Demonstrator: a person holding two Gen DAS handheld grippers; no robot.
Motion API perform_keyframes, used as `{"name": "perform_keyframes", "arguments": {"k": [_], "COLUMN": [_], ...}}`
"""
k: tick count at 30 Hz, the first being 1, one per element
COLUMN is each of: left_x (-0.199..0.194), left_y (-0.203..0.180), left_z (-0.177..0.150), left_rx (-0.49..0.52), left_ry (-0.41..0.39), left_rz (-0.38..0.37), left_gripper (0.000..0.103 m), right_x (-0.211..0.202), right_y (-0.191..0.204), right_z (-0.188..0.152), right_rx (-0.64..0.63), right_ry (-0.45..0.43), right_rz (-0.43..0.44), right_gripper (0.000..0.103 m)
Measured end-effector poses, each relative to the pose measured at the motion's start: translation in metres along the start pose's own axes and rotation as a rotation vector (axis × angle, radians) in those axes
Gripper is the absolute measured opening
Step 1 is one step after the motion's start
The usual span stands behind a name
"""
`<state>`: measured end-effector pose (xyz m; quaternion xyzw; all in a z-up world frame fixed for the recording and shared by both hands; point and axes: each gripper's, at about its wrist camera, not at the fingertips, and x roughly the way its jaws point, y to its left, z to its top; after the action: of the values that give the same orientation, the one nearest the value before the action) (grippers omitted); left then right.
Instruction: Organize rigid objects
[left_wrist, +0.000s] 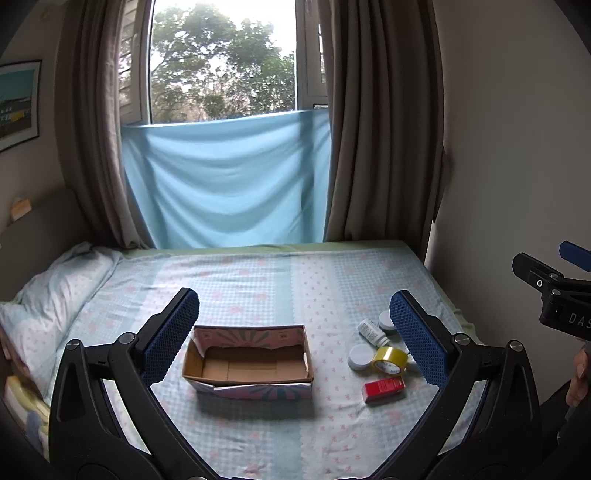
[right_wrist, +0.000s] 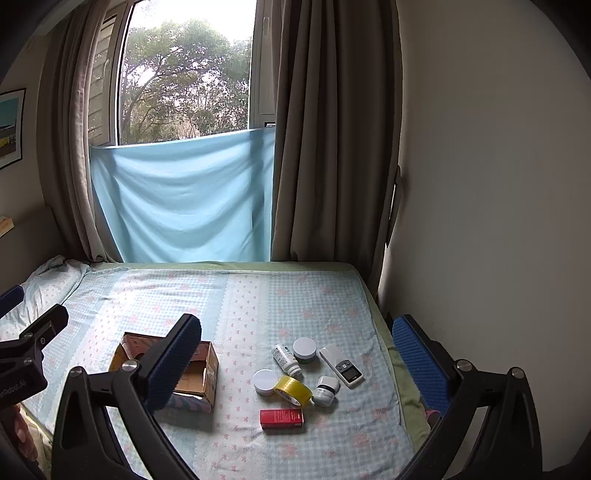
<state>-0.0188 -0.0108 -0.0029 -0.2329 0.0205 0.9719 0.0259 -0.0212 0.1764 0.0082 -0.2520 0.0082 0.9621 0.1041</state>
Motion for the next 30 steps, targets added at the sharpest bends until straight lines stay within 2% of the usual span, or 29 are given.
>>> {"name": "perform_keyframes", "arguments": {"k": [30], "left_x": [0.012], "left_y": [0.011], "left_z": [0.000], "left_rx": [-0.008], "left_ry": [-0.009], "left_rz": [-0.039], "left_gripper": [0.103], "right_x": [0.013], "right_y": [0.009], "right_z": [0.004], "right_rx": [0.004], "right_ry": [0.014], "right_rz": [-0.005], "right_gripper": [0.103]}}
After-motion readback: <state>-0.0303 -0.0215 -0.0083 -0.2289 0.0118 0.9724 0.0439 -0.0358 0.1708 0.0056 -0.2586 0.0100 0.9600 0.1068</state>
